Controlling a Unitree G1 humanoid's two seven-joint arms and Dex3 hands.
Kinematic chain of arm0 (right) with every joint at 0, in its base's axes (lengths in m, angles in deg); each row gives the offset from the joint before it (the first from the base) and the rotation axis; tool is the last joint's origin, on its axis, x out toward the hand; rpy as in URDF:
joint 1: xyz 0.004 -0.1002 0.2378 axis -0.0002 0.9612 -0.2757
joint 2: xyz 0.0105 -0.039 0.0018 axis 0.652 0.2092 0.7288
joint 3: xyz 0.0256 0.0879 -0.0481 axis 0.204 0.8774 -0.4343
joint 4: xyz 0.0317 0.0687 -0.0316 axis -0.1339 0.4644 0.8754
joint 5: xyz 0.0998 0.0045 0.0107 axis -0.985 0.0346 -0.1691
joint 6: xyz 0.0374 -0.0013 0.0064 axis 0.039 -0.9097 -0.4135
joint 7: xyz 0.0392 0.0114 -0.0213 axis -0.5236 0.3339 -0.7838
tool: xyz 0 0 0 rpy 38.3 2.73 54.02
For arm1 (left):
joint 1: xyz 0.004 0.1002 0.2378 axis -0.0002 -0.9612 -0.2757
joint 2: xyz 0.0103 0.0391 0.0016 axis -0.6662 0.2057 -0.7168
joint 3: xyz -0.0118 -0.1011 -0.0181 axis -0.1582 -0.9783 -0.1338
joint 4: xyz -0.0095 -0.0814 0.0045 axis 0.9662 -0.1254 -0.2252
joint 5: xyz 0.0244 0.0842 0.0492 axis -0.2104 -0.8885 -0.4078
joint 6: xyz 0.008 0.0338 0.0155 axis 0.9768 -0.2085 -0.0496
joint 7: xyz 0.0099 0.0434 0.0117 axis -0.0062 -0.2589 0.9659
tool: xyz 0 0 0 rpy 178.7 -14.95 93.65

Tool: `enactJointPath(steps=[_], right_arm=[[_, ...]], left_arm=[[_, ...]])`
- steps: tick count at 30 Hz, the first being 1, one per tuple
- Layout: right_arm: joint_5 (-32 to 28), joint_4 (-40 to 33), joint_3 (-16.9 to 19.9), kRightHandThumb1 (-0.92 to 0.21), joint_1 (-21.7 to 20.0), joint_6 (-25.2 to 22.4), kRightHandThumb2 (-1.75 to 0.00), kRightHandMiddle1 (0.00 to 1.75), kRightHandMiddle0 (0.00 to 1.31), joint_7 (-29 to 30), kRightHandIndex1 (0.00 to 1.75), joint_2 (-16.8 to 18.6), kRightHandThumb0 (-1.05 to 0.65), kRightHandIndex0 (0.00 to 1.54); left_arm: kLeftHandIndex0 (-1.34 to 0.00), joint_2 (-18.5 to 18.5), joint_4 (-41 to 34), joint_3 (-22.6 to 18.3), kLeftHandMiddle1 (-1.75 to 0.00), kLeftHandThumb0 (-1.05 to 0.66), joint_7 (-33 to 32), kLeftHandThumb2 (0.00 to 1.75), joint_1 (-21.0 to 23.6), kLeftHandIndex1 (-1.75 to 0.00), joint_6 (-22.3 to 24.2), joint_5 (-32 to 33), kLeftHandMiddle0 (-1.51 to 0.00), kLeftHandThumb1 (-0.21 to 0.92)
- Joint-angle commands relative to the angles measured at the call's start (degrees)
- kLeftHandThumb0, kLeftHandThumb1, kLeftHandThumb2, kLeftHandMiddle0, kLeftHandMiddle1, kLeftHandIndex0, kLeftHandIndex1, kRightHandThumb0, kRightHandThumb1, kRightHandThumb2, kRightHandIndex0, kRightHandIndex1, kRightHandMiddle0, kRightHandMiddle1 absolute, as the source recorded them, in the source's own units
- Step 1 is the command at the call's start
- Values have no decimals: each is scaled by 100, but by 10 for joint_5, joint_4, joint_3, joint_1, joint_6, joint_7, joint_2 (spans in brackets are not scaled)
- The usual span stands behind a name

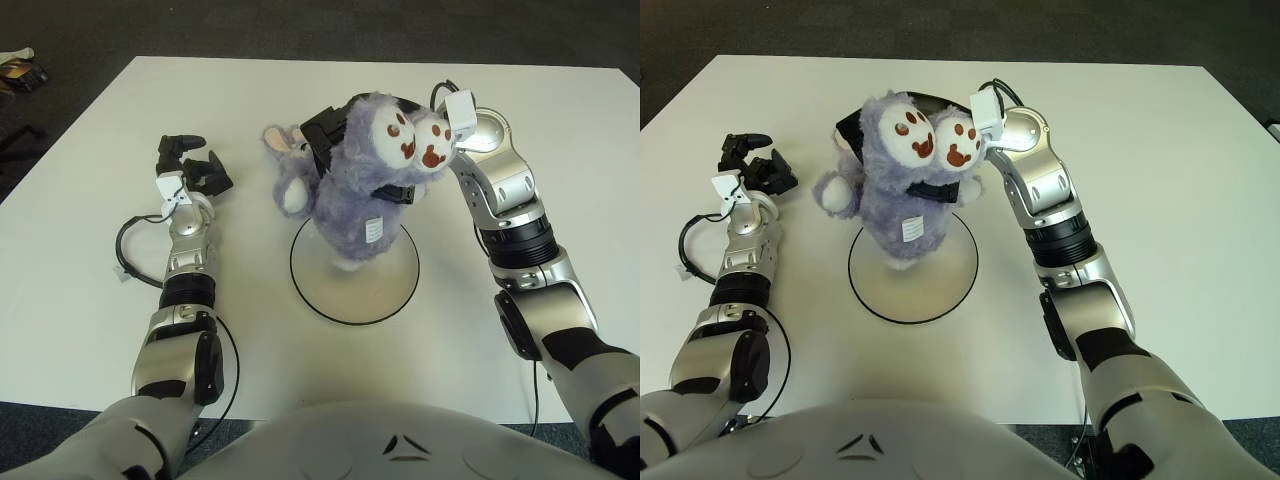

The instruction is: Put the doll into the plate.

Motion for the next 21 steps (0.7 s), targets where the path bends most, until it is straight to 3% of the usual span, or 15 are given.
enactJointPath(steps=[1,7,13,16,21], right_arm=[[-7,-17,7,-9,8,3,-160,175,105,7,175,-4,57,80],[-11,-42,13,-8,22,-14,-160,175,104,16,175,-14,57,81],[25,-68,3,-8,21,-26,-160,175,102,38,175,-33,57,81],[23,-111,6,-8,22,-67,-160,175,99,30,175,-63,57,80],[20,-127,2,-9,22,-85,-159,175,97,36,175,-71,57,80]], left_arm=[[-42,1,22,2,-175,-2,4,145,-16,-174,8,-2,-73,22],[-41,0,23,-3,-175,-2,13,145,-16,-175,7,7,-73,22],[-46,-3,37,-12,-175,-2,22,148,-12,-172,-3,15,-75,19],[-47,-6,58,-17,-175,-2,28,148,-5,-171,-16,21,-75,18],[-48,-8,82,-26,-175,-2,31,149,6,-171,-31,30,-75,17]])
